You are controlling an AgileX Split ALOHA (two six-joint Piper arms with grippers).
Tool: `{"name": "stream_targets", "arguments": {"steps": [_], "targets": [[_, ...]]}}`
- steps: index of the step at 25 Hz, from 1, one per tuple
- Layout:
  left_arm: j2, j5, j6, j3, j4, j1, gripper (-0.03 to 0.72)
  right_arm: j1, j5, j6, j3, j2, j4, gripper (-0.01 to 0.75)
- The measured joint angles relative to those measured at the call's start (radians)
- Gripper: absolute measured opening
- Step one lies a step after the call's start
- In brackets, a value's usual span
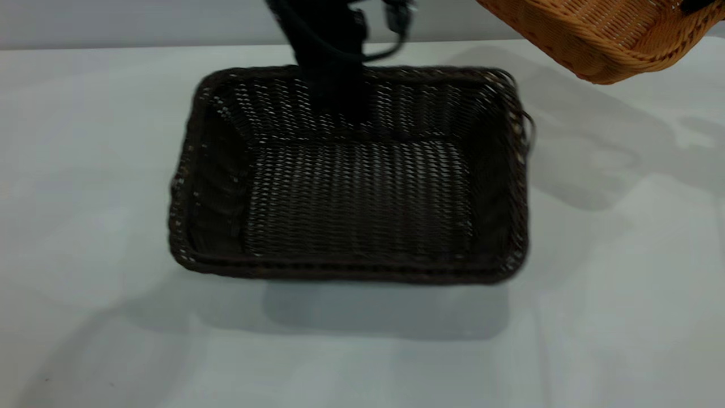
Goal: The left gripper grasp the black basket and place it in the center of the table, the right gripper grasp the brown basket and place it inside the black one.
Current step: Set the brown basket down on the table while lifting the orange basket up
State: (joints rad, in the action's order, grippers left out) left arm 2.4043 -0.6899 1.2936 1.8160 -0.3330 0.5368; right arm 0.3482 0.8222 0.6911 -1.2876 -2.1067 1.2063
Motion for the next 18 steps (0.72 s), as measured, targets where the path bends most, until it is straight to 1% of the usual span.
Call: {"name": "stream_targets", "arguments": {"steps": [2,4,10,13,15,18], "targets": [[0.000,0.008,-0.022,0.000,0.006,0.022,0.100,0.000,0.012,0.003,0.000,0.000,0.000,0.069],[0.001,0.009,-0.028,0.000,0.006,0.035,0.150,0.000,0.021,0.003,0.000,0.000,0.000,0.069],[0.012,0.025,-0.033,0.000,0.027,0.037,0.456,0.000,0.030,0.003,0.000,0.000,0.001,0.069],[0.005,0.040,-0.077,0.000,0.050,0.034,0.563,0.001,0.041,0.003,0.000,0.000,0.001,0.069],[-0.015,0.039,-0.150,0.000,0.074,0.027,0.593,0.002,0.053,0.004,0.000,0.000,0.001,0.069],[-0.077,0.018,-0.317,0.000,0.158,-0.007,0.593,0.002,0.077,0.028,0.000,0.000,0.000,0.069]]}}
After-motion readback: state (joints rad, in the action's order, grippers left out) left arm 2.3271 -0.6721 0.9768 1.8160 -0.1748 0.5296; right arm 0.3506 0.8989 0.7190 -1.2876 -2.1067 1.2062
